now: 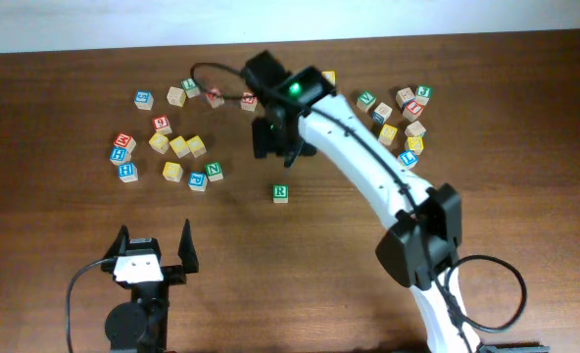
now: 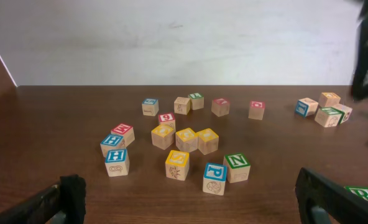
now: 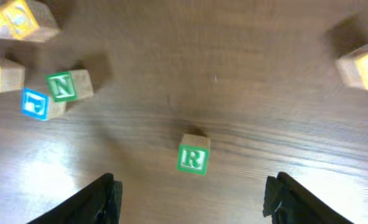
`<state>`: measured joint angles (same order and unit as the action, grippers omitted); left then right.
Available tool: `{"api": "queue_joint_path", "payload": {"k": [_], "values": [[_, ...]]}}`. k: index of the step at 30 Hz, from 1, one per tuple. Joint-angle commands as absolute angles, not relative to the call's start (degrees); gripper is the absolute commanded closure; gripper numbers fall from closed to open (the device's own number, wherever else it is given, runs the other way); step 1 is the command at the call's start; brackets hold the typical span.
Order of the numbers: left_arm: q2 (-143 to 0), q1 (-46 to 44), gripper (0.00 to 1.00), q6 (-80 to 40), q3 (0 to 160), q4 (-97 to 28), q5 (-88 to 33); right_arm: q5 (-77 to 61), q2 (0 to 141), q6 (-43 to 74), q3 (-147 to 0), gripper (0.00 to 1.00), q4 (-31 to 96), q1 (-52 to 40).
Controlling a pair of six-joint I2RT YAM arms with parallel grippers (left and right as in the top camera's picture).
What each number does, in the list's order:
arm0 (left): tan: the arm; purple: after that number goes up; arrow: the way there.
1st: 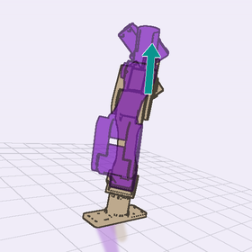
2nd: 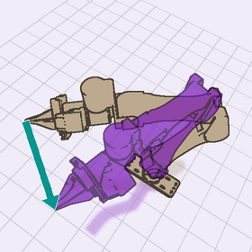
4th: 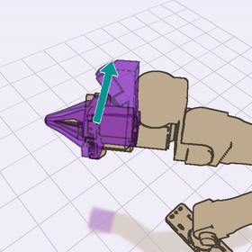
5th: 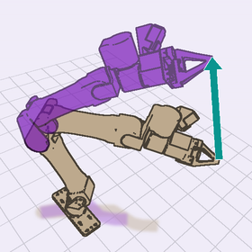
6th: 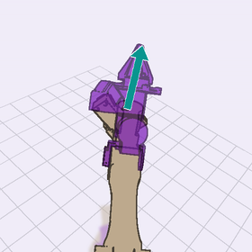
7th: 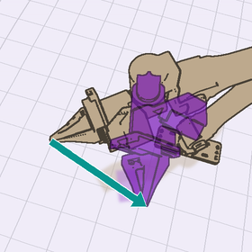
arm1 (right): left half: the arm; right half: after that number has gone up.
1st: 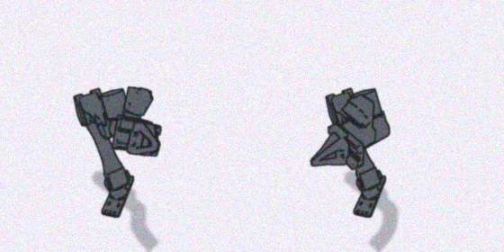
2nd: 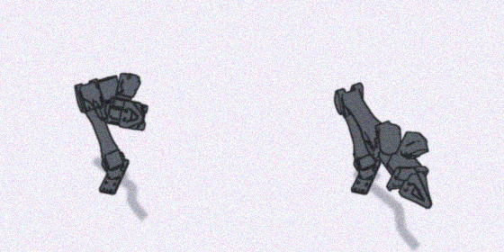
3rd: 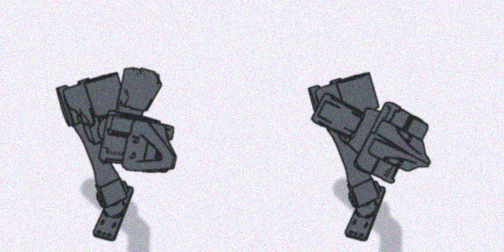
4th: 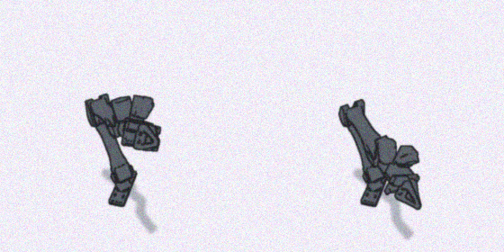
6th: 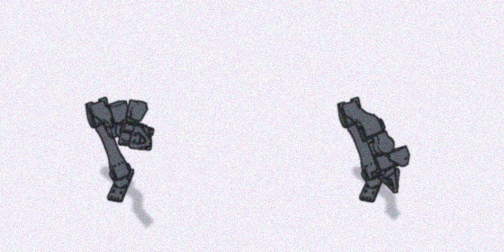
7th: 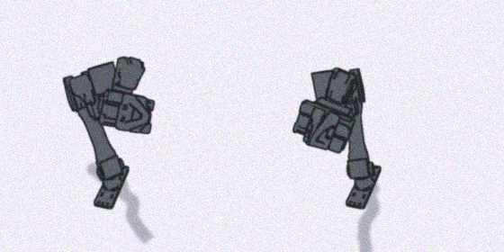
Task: Spell out RSS
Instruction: 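Carry the green R block toward the open table center, then lower the R block onto the table and open right gripper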
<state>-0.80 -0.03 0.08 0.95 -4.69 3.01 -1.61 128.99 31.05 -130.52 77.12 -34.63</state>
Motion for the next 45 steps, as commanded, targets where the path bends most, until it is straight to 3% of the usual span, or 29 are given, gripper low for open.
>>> {"api": "queue_joint_path", "payload": {"k": [1, 3, 7, 11, 15, 27, 45], "values": [[-0.4, -0.32, 0.01, 0.91, 0.49, -4.56, 2.37, -0.6, 127.11, 28.64, -136.97, 0.27, 81.36, -31.9], [-0.4, -0.32, 0.01, 0.93, 0.49, -4.58, 2.37, -0.62, 127.11, 27.22, -137.14, 0.32, 83.37, -30.2], [-0.4, -0.32, 0.01, 0.91, 0.49, -4.58, 2.37, -0.62, 127.13, 27.18, -130.34, 0.7, 84.4, -28.75], [-0.4, -0.32, 0.01, 0.91, 0.49, -4.58, 2.37, -0.89, 127.13, 27.2, -120.99, 0.86, 80.09, -29.23], [-0.4, -0.32, 0.01, 0.93, 0.49, -4.58, 2.37, -4.6, 127.13, 27.22, -111.02, 0.96, 72.82, -29.28], [-0.4, -0.32, 0.01, 0.93, 0.49, -4.56, 2.35, -13.32, 127.15, 27.49, -97.95, 0.96, 57.89, -30.0], [-0.4, -0.32, 0.01, 0.91, 0.49, -4.58, 2.37, -15.88, 127.15, 29.41, -96.31, 0.96, 53.95, -31.48]]}}
